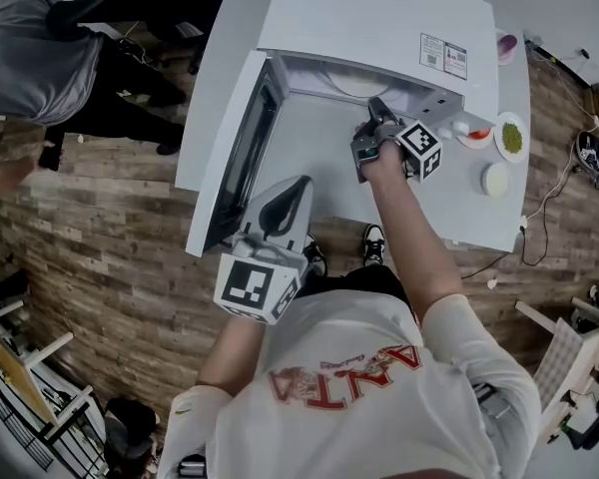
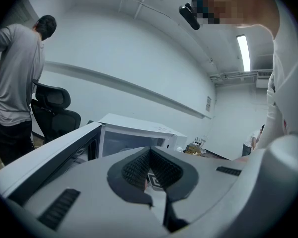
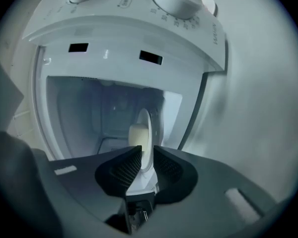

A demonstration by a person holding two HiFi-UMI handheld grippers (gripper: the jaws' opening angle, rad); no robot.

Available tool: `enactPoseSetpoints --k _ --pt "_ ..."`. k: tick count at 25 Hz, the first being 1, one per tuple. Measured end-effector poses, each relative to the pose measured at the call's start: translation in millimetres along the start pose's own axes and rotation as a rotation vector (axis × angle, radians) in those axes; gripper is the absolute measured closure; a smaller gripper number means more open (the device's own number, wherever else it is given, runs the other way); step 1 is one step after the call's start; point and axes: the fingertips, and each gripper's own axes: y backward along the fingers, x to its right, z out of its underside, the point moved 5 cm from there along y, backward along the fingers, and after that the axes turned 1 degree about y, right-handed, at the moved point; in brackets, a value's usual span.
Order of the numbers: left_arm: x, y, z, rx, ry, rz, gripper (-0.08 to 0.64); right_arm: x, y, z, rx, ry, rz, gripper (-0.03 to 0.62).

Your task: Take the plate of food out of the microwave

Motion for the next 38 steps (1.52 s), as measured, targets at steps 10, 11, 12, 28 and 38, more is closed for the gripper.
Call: enactPoseSetpoints --k 10,11,12,28,38 --pt "2 -2 7 -0.013 0.021 0.003 0.554 5 -21 -3 -0.005 -0.026 0.009 0.545" --pt "1 -2 8 -0.014 0.023 0.002 0.554 5 -22 -3 -0.004 -0.026 0.012 0.546" --pt "1 -2 10 -0.014 0.025 0.001 0.554 5 -22 -3 -0.005 -0.025 0.017 0.556" --pt "2 0 6 -0.03 0.037 0.005 0.554 8 -15 0 -0.047 -0.015 -0.006 0.533" --pt "6 4 9 -0.051 0.05 0.008 0.554 11 -12 2 -0.037 -0.04 -0.117 0.575"
